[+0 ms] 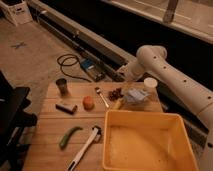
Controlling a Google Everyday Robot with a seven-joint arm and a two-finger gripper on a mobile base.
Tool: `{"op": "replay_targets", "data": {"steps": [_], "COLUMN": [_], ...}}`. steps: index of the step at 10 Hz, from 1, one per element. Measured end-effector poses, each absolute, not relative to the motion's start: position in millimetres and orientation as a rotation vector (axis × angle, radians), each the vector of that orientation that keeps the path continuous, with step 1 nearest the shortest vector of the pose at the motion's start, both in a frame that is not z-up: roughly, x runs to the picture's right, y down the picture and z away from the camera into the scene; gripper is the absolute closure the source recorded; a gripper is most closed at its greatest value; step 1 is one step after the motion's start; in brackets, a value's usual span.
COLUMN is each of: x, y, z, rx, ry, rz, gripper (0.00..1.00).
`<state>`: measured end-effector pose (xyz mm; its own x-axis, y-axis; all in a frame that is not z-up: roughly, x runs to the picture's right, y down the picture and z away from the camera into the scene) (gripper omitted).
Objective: Place grapes in paper cup
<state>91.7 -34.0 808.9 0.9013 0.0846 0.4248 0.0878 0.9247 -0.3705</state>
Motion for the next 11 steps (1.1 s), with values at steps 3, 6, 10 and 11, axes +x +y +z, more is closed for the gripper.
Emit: {"op": "replay_targets", "data": {"steps": [3,6,10,11], "x": [93.3,94.5,93.3,93.5], "y": [-35.2,-35.8,-35.5,-35.3], "z": [808.1,807.5,807.7,807.8], "rx": [-0.391,-0.388,-0.389,-0.389], "ry": [-0.450,-0.445,-0.446,-0.446], "rz": [0.001,0.001,-0.001,-0.001], "gripper": [0.20,0.20,0.20,0.20]}}
